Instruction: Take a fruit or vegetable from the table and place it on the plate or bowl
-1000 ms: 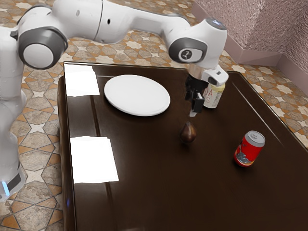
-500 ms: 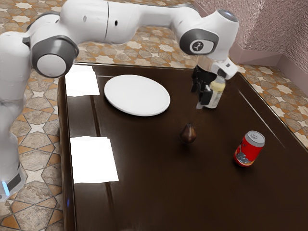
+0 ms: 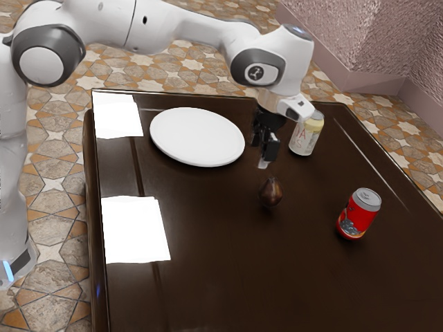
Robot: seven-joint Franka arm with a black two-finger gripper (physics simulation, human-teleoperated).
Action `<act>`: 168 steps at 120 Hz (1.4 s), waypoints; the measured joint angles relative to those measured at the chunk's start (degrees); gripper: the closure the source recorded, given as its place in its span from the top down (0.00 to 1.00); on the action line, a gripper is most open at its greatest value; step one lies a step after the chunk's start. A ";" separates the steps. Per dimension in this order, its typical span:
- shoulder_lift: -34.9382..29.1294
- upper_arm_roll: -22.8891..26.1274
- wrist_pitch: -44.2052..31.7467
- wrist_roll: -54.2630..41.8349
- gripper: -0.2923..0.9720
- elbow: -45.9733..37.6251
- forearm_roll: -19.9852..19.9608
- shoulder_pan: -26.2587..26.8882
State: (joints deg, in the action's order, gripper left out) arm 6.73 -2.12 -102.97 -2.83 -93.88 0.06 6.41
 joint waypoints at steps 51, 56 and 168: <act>10.21 2.12 -2.55 1.15 0.75 4.37 -0.52 -0.54; 10.69 2.12 -2.64 1.21 0.75 4.39 -0.72 -0.58; 16.07 2.75 -3.19 1.80 0.58 6.88 -2.14 -1.88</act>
State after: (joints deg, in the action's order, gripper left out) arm 22.80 0.62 -106.16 -1.03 -87.00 -2.08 4.53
